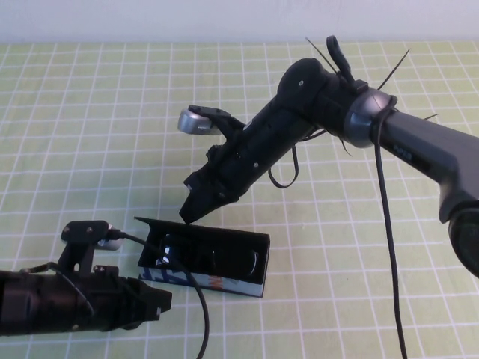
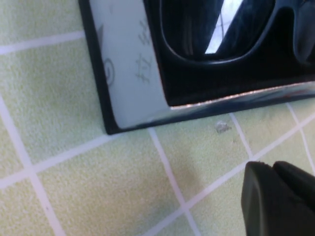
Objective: Return glasses to glasses case
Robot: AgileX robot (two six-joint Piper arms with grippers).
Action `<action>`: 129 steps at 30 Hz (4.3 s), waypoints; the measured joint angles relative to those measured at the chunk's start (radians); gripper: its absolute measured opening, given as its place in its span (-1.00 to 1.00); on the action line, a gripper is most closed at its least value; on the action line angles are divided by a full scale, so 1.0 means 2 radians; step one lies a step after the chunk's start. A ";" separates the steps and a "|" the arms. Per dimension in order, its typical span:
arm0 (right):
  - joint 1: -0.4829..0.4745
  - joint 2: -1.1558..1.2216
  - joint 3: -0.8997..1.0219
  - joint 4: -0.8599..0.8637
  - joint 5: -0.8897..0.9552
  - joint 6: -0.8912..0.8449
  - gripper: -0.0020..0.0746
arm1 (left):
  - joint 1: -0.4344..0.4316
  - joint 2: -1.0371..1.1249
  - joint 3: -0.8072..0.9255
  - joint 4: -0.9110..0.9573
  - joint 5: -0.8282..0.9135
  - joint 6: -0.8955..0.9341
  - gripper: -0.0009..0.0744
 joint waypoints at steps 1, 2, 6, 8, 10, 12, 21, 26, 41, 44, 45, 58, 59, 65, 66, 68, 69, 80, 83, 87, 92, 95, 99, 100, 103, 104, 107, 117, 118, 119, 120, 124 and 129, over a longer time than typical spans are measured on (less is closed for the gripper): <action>0.003 -0.004 0.000 -0.002 0.000 0.003 -0.99 | 0.000 0.000 0.000 0.002 0.000 0.000 -0.98; 0.005 -0.010 0.000 -0.003 0.001 0.005 -0.99 | 0.000 0.000 0.000 0.006 0.000 0.001 -0.98; 0.014 -0.032 0.007 -0.012 0.001 0.008 -0.99 | 0.000 0.000 0.000 0.025 0.000 0.001 -0.98; 0.018 -0.043 0.014 -0.023 0.002 0.009 -0.99 | 0.000 0.000 0.000 0.029 0.005 0.000 -0.98; 0.024 -0.051 0.028 -0.034 0.002 0.010 -0.99 | 0.000 0.000 0.000 0.031 0.013 0.000 -0.98; 0.029 -0.053 0.049 -0.042 0.002 0.010 -0.99 | 0.000 0.000 0.000 0.036 0.022 -0.001 -0.98; 0.039 -0.060 0.102 -0.087 0.002 0.010 -0.99 | 0.000 0.000 -0.072 0.253 0.075 -0.167 -0.98; 0.040 -0.076 0.102 -0.116 0.002 0.006 -0.99 | 0.000 -0.034 -0.127 0.328 0.130 -0.215 -0.98; 0.056 -0.143 0.222 -0.159 0.002 -0.003 -0.99 | 0.000 -0.204 -0.269 0.661 0.130 -0.454 -0.98; 0.057 -0.143 0.242 -0.184 -0.005 -0.001 -0.99 | 0.000 -0.231 -0.269 0.665 0.124 -0.466 -0.98; 0.057 -0.143 0.245 -0.194 -0.013 0.004 -0.99 | 0.000 -0.241 -0.269 0.666 0.124 -0.467 -0.98; 0.046 -0.193 0.250 -0.239 -0.077 0.033 -0.99 | 0.000 -0.410 -0.269 0.673 0.154 -0.480 -0.98; 0.046 -0.209 0.250 -0.253 -0.083 0.041 -0.99 | 0.000 -0.422 -0.269 0.675 0.158 -0.487 -0.98; 0.037 -0.368 0.249 -0.424 -0.108 0.163 -0.99 | 0.000 -0.507 -0.236 0.683 0.165 -0.580 -0.98; 0.036 -0.399 0.249 -0.455 -0.110 0.186 -0.99 | 0.000 -0.521 -0.225 0.683 0.165 -0.598 -0.98; 0.035 -0.455 0.251 -0.491 -0.118 0.217 -0.99 | 0.000 -0.551 -0.201 0.685 0.164 -0.623 -0.98; 0.034 -0.487 0.254 -0.501 -0.127 0.227 -0.99 | 0.000 -0.567 -0.186 0.687 0.159 -0.633 -0.98; 0.034 -0.853 0.515 -0.535 -0.247 0.337 -0.99 | 0.000 -0.695 -0.047 0.688 -0.069 -0.735 -0.98; 0.034 -0.929 0.612 -0.542 -0.286 0.372 -0.99 | 0.000 -0.692 -0.035 0.685 -0.096 -0.738 -0.98; 0.034 -1.011 0.710 -0.564 -0.359 0.394 -0.99 | 0.000 -0.670 -0.029 0.672 -0.096 -0.741 -0.98; 0.034 -1.092 0.807 -0.571 -0.429 0.399 -0.99 | 0.000 -0.659 -0.027 0.646 -0.097 -0.743 -0.98; 0.034 -1.112 0.845 -0.571 -0.437 0.400 -0.99 | 0.000 -0.659 -0.027 0.642 -0.098 -0.743 -0.98; 0.034 -1.117 0.870 -0.571 -0.437 0.400 -0.99 | 0.000 -0.659 -0.027 0.641 -0.098 -0.744 -0.98; 0.034 -1.117 0.873 -0.571 -0.435 0.400 -0.99 | 0.000 -0.659 -0.027 0.641 -0.098 -0.744 -0.98; 0.033 -1.117 0.876 -0.571 -0.433 0.400 -0.99 | 0.000 -0.659 -0.027 0.641 -0.098 -0.745 -0.98; 0.033 -1.117 0.876 -0.571 -0.431 0.400 -0.99 | 0.000 -0.659 -0.027 0.641 -0.098 -0.745 -0.98; 0.033 -1.117 0.876 -0.571 -0.430 0.400 -0.99 | 0.000 -0.659 -0.027 0.641 -0.098 -0.745 -0.98; 0.033 -1.117 0.876 -0.571 -0.429 0.400 -0.99 | 0.005 -0.673 -0.006 0.641 -0.099 -0.745 -0.98; 0.033 -1.117 0.876 -0.571 -0.429 0.400 -0.99 | 0.007 -0.684 0.003 0.641 -0.099 -0.745 -0.98; 0.033 -1.117 0.876 -0.571 -0.429 0.400 -0.99 | 0.009 -0.697 0.013 0.641 -0.100 -0.745 -0.98; 0.033 -1.117 0.876 -0.571 -0.429 0.400 -0.99 | 0.010 -0.707 0.021 0.642 -0.100 -0.745 -0.98; 0.033 -1.117 0.876 -0.571 -0.428 0.400 -0.99 | 0.020 -0.751 0.075 0.700 -0.112 -0.767 -0.98; 0.033 -1.117 0.876 -0.571 -0.428 0.401 -0.99 | 0.041 -0.783 0.157 0.829 -0.161 -0.857 -0.98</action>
